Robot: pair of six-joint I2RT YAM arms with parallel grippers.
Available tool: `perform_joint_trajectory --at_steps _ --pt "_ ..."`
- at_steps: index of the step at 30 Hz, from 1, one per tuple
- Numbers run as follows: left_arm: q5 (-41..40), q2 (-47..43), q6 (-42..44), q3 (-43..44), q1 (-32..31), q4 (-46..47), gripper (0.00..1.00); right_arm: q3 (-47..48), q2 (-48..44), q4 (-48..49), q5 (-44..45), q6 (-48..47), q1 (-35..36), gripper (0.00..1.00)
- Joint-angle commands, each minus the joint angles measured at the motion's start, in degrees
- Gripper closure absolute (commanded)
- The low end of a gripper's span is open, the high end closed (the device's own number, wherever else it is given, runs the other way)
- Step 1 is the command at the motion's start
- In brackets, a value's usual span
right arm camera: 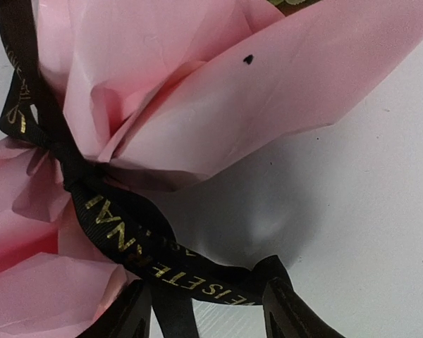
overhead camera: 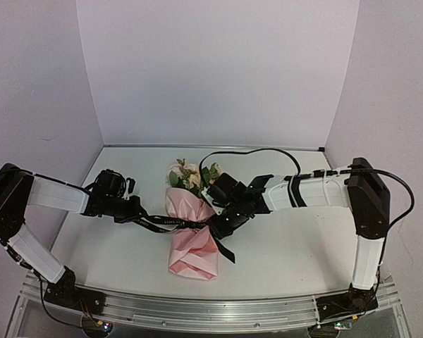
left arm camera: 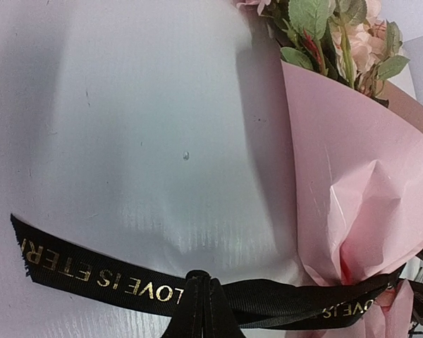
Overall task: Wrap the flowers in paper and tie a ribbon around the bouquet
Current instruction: Tie the half-tied ribbon around the folded bouquet.
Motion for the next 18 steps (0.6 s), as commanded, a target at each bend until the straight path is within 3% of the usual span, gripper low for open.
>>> perform_joint_trajectory --at_steps 1,9,18 --pt "-1.3 0.3 0.5 3.0 0.7 -0.8 1.0 3.5 1.4 -0.3 0.8 -1.4 -0.1 0.54" --pt "-2.0 1.6 -0.1 4.4 1.1 -1.5 1.0 4.4 2.3 -0.3 0.3 0.0 -0.2 0.98" --pt "-2.4 3.7 -0.9 6.5 1.6 -1.7 1.0 2.0 0.1 0.0 3.1 2.3 -0.2 1.0"
